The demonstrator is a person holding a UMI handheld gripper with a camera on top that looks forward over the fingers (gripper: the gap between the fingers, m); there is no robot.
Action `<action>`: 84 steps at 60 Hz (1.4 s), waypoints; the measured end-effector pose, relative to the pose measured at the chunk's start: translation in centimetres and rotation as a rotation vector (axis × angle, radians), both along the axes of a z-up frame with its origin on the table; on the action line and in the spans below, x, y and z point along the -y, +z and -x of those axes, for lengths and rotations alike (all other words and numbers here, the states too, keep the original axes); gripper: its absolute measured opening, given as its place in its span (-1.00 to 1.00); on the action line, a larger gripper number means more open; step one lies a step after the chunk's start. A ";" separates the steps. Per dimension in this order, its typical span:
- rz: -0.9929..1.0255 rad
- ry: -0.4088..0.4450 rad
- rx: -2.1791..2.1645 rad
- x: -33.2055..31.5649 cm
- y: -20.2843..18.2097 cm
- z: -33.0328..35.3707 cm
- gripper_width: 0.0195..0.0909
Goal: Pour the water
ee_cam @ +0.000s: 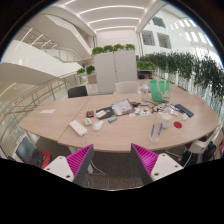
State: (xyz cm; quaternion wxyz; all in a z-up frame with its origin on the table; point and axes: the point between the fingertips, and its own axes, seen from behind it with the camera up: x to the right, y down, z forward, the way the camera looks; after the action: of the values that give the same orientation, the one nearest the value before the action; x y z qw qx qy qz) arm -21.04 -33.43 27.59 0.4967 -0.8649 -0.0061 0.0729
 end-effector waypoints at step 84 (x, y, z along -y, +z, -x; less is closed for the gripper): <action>-0.145 -0.119 -0.233 -35.1 -20.0 -22.8 -0.47</action>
State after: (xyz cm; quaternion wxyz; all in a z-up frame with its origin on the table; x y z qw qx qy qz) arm 1.73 1.66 7.59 0.5584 -0.8114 0.0975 0.1425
